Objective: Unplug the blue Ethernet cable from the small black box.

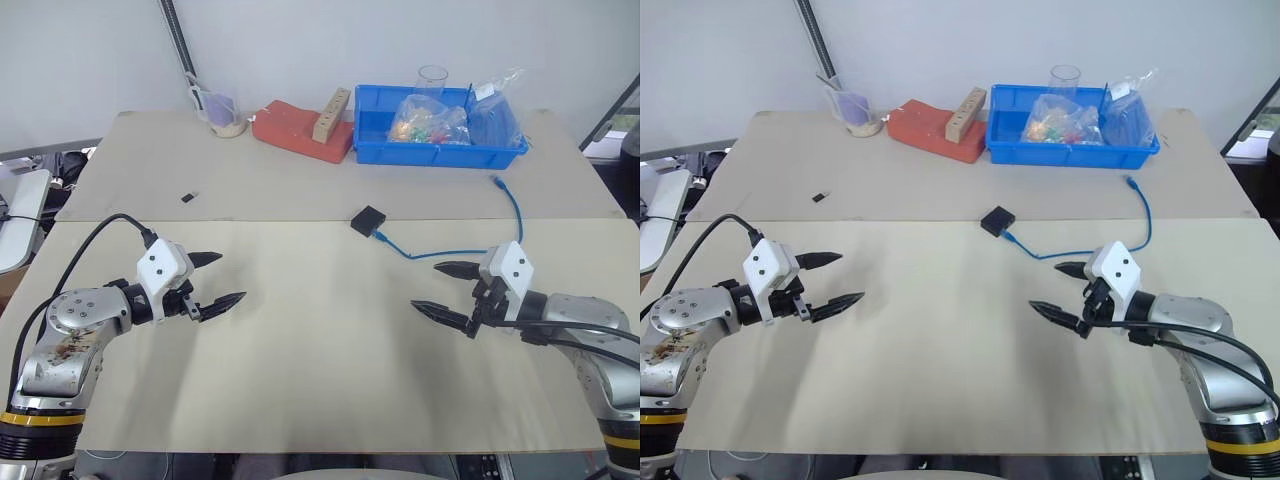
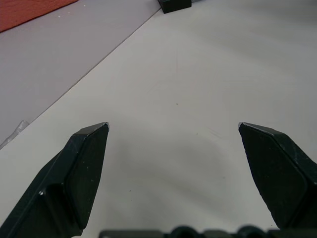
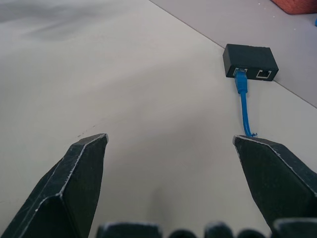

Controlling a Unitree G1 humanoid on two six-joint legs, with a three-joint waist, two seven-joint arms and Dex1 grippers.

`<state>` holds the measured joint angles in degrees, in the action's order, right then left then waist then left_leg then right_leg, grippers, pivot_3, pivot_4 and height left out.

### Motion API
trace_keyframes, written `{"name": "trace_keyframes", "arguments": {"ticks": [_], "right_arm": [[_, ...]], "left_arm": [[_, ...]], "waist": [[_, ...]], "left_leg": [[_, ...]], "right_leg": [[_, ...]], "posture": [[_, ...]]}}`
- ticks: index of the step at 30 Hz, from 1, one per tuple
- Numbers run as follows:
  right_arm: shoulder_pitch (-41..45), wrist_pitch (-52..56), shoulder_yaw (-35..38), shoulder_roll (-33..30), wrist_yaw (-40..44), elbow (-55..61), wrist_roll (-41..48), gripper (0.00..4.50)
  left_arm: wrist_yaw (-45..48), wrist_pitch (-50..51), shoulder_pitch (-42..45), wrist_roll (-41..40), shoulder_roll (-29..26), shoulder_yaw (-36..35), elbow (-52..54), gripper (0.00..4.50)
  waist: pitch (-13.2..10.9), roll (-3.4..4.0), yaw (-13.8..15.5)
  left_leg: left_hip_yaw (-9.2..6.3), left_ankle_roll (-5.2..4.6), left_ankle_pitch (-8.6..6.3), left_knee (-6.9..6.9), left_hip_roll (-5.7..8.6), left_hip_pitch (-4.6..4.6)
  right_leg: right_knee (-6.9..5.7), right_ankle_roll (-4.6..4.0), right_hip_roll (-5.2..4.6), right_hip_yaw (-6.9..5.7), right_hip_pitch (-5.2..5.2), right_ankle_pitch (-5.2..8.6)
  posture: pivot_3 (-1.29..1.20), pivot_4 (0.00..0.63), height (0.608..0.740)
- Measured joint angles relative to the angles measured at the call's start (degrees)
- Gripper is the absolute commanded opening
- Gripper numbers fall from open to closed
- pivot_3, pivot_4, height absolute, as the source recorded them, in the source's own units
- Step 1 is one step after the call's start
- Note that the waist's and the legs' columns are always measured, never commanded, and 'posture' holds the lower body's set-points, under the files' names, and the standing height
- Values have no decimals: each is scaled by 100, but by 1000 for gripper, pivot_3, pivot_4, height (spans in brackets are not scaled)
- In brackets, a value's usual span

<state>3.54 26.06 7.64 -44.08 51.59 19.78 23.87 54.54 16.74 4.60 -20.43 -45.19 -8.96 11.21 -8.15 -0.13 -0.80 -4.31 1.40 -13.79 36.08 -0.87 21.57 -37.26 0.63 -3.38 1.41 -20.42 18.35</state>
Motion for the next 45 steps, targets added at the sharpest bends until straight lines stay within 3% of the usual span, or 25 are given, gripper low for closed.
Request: {"name": "trace_keyframes", "arguments": {"ticks": [3, 9, 17, 25, 29, 38, 39, 41, 45], "right_arm": [[88, 156, -27, 113, -226, 21, -22, 4500], [1509, 690, -626, 412, -857, -651, -435, 4500], [3162, 425, -1784, 1147, -577, -3003, -1189, 4500], [4301, -479, -1921, 1694, -512, -5407, -1809, 4500], [4679, -860, -1901, 1835, -356, -6306, -1965, 3422], [4984, -1430, -1807, 2082, -164, -7047, -2161, 237], [4984, -1503, -1802, 2087, -158, -7062, -2173, 28], [4927, -1710, -1804, 2058, -78, -6999, -2214, 28], [4389, -2996, -1755, 1613, 221, -5809, -2231, 28]], "left_arm": [[-66, 105, 0, -39, 81, -18, 32, 4444], [-206, 816, 672, -808, 493, 106, 617, 4444], [61, 1333, 1806, -1292, 594, 732, 1074, 4444], [197, 1434, 1631, -1353, 354, 663, 1096, 4444], [177, 1434, 1444, -1352, 309, 588, 1175, 4500], [78, 1426, 1315, -1345, 279, 506, 1245, 4500], [51, 1426, 1315, -1345, 281, 503, 1245, 4500], [-53, 1496, 1322, -1394, 314, 453, 1225, 4500], [-415, 2201, 1353, -1982, 434, -15, 802, 4500]], "waist": [[0, 0, -4], [-12, -14, -21], [-12, -14, -49], [-14, -11, -168], [-15, -10, -177], [-16, -9, -184], [-16, -9, -184], [-17, -7, -182], [-23, 3, -156]], "left_leg": [[0, 0, 0, 1, 0, -2], [9, 0, 0, 15, 6, -4], [17, 0, 0, 20, 10, -1], [19, 0, 0, 19, 7, -2], [19, 0, 1, 20, 7, -1], [21, -1, 0, 17, 5, -7], [21, 0, 0, 17, 4, -7], [21, 0, 0, 17, 5, -4], [18, 0, 0, 24, 6, 24]], "right_leg": [[-3, 0, 0, 1, 1, 0], [-38, 11, 6, 39, -10, 6], [-41, 19, 17, 82, -13, 11], [-72, 19, 19, 89, -19, 11], [-73, 19, 19, 91, -21, 11], [-76, 19, 21, 96, -21, 11], [-77, 19, 21, 96, -21, 11], [-78, 19, 20, 96, -25, 11], [-83, 20, 17, 94, -49, 11]], "posture": [[0, 150, 740], [0, 150, 740], [0, 150, 740], [0, 150, 740], [0, 150, 740], [0, 150, 740], [0, 150, 740], [0, 150, 740], [0, 150, 740]]}}
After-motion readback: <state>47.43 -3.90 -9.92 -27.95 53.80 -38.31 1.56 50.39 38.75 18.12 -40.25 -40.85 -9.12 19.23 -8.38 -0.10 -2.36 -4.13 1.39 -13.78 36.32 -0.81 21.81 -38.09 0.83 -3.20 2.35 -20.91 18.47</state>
